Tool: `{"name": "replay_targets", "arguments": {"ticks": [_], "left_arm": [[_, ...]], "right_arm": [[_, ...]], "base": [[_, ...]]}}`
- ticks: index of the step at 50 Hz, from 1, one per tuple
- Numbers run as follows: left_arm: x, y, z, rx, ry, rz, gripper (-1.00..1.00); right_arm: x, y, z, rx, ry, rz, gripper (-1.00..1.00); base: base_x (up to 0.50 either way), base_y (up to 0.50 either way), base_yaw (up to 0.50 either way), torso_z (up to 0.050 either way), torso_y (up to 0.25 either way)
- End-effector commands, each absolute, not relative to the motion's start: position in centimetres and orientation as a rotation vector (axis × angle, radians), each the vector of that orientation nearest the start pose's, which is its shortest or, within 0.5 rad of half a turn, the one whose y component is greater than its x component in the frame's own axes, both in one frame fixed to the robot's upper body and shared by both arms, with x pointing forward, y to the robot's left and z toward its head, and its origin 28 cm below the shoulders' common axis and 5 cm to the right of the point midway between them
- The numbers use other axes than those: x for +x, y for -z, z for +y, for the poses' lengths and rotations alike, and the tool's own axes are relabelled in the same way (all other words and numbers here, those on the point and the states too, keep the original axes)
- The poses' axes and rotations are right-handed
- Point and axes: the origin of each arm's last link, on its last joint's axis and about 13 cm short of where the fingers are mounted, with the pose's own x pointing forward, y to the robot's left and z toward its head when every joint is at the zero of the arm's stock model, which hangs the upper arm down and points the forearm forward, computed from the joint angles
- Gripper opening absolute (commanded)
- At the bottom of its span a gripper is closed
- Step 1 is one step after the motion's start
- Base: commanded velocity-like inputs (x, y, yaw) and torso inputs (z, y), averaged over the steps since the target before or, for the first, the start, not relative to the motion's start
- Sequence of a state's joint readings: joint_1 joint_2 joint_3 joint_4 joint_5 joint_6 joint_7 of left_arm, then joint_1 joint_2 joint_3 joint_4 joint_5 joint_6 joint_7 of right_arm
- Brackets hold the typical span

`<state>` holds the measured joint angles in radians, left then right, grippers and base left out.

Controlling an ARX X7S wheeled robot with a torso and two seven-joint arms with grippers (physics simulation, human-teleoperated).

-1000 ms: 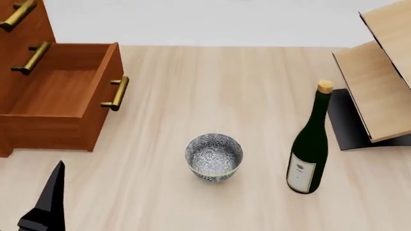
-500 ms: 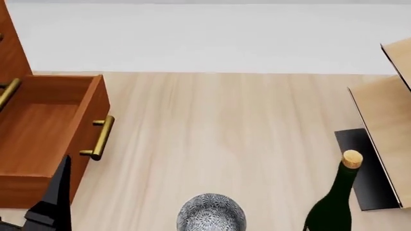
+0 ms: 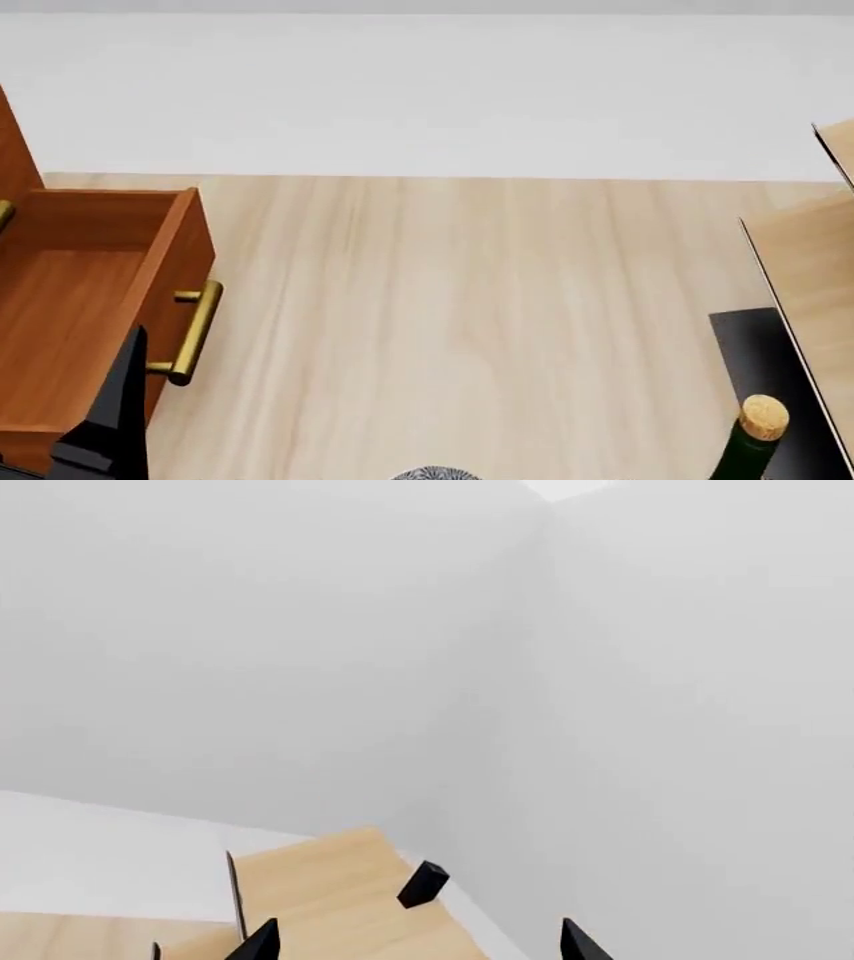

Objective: Put the bowl in the bottom drawer of the cabinet.

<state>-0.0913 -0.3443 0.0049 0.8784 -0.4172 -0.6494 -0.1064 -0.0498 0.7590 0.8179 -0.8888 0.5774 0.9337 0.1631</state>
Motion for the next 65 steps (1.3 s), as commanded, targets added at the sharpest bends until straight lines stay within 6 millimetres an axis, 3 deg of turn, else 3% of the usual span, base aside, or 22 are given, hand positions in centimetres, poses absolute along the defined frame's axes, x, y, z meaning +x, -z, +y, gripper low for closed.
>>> {"name": "replay_targets", "arguments": {"ticks": [1,13,44,52,65], "left_arm": [[17.9,-16.4,22.7,0.037,0.219,-0.263,1.0],[17.8,-16.5,22.8,0.042,0.227,-0.269,1.0],[17.7,-16.4,22.7,0.058,0.242,-0.273,1.0],[17.7,-16.3,22.7,0.043,0.245,-0.248,1.0],[16.7,-16.8,21.8,-0.007,0.36,-0.005,1.0]], "right_arm": [[13.2,-23.3,-26.3,-0.406,0.442,-0.213,1.0],[13.0,-23.3,-26.2,-0.421,0.437,-0.241,1.0],[12.9,-23.6,-26.2,-0.433,0.452,-0.262,1.0],[12.9,-23.9,-26.2,-0.433,0.454,-0.27,1.0],[12.9,-24.0,-26.5,-0.438,0.465,-0.285,1.0]], "base": [[0.5,0.0,0.0,0.0,0.0],[0.21,0.0,0.0,0.0,0.0],[0.0,0.0,0.0,0.0,-0.247],[0.0,0.0,0.0,0.0,-0.021],[0.0,0.0,0.0,0.0,0.0]]}}
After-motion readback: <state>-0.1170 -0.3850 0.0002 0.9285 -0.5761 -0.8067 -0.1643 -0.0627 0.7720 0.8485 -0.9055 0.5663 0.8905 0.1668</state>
